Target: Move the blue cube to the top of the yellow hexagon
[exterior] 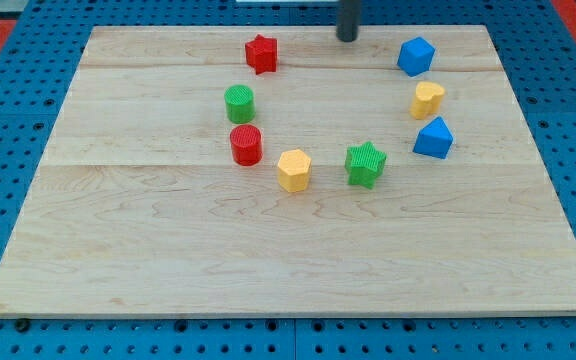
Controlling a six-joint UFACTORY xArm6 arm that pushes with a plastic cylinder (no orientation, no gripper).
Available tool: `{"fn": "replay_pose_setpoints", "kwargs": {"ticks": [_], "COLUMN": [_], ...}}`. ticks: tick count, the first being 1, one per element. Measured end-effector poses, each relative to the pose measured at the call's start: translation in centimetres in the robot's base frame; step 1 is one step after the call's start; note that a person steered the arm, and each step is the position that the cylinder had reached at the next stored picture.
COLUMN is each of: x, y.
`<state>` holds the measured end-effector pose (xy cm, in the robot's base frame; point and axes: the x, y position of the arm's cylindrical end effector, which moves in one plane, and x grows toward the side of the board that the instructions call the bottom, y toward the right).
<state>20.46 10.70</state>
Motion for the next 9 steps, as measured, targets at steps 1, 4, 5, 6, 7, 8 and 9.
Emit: {"fn": "replay_pose_setpoints", "kwargs": {"ticks": [1, 4, 5, 6, 7, 8, 9], "x": [0.0, 7.2, 6.1, 7.2, 12.9, 16.8, 16.8], "y": [7.8, 4.2, 3.3, -0.7, -2.6, -4.7, -4.3]}}
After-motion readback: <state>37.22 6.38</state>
